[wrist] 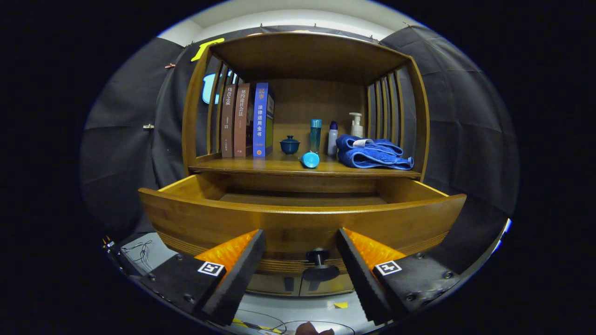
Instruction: Pull open the drawer, take out the items inside it, and place them on the countertop above the cabinet.
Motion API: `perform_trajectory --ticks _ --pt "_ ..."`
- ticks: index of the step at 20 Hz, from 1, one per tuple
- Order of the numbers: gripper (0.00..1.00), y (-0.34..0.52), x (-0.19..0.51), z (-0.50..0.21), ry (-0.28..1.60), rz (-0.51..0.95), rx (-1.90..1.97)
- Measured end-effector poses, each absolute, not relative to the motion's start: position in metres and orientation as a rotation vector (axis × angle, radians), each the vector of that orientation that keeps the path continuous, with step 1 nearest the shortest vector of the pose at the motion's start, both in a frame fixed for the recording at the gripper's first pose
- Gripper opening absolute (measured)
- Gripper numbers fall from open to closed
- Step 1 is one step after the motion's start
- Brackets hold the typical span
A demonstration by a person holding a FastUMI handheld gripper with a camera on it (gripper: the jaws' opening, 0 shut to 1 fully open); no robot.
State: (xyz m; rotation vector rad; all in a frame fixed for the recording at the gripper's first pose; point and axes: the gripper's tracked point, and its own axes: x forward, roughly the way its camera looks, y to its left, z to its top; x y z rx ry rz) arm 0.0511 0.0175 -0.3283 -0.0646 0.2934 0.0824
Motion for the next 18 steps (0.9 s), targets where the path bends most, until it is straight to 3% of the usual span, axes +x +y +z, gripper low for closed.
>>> perform_trajectory --ticks 18 --pt "1.0 0.032 0.162 -0.341 0.288 0.066 -0.126"
